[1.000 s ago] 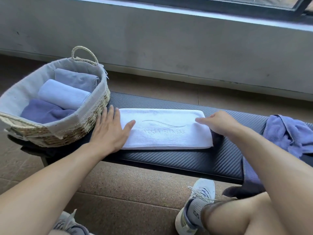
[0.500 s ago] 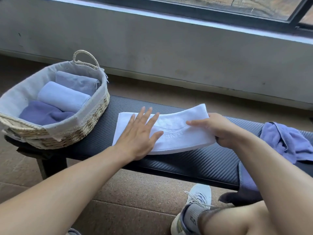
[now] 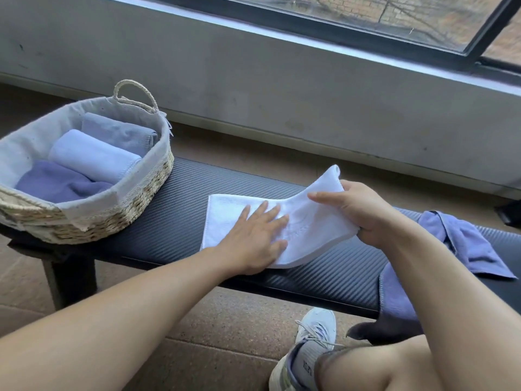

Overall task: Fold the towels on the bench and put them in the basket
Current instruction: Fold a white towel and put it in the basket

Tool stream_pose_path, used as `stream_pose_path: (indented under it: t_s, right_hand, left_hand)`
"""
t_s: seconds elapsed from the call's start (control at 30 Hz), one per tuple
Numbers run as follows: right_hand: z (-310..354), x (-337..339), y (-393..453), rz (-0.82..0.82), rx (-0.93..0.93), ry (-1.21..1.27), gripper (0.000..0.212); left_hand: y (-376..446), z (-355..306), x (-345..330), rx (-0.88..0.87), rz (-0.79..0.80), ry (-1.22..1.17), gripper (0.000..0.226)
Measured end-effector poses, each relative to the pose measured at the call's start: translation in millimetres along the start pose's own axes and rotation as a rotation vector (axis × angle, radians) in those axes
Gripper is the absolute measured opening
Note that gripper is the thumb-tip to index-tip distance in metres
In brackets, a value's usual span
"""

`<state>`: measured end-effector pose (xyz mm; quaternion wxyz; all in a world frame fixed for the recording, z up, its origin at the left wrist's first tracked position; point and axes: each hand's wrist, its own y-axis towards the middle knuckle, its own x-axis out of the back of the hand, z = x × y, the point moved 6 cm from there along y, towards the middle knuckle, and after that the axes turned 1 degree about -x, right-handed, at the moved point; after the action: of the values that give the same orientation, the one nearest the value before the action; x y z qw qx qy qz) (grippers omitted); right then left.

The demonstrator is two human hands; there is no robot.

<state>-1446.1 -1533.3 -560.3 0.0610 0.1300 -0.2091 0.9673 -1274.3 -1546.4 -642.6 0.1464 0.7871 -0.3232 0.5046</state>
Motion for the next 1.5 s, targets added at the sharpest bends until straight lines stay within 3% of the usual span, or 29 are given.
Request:
stream_pose_path:
  t_s: [0.1, 0.2, 0.33, 0.43, 0.67, 1.0, 1.17, 1.4, 1.5]
  right_hand:
    - [13.8, -19.5, 2.2, 0.014, 0.045, -0.016, 0.030]
    - [24.0, -44.5, 5.8, 0.046, 0.054, -0.057, 0.028]
    - [29.0, -78.4, 10.8, 0.065, 0.049, -0.183, 0.028]
    - [28.5, -108.2, 12.9, 0.091, 0.059, -0.276, 0.027]
    - [21.7, -157.8, 16.4, 0.165, 0.044, -0.405, 0.021]
    - [17.9, -170.7, 13.8, 0.187, 0.026, -0.427, 0.007]
    - [17.2, -171.9, 12.5, 0.160, 0.042, -0.414, 0.040]
    - [17.1, -171.3, 7.5, 0.286, -0.053, -0.252, 0.049]
    - [28.0, -153.2, 14.3, 0.234, 0.008, -0.181, 0.040]
  left_hand:
    - [-6.6, 19.7, 31.8, 0.126, -0.218, -0.358, 0.044]
    - [-24.7, 57.3, 66.6, 0.425, -0.410, -0.516, 0.019]
    - [-45.3, 90.9, 64.4, 0.648, -0.262, -1.022, 0.016]
    - [-54.1, 98.2, 60.4, 0.683, -0.220, -1.151, 0.018]
    - [-51.7, 103.3, 59.0, 0.694, -0.226, -1.206, 0.022]
    - [-49.3, 106.4, 58.4, 0.712, -0.257, -1.138, 0.020]
    - [-49.1, 105.4, 59.2, 0.708, -0.265, -1.129, 0.021]
    - [-49.3, 102.3, 61.1, 0.693, -0.257, -1.107, 0.029]
    - [-48.0, 102.7, 59.9, 0.697, -0.245, -1.091, 0.016]
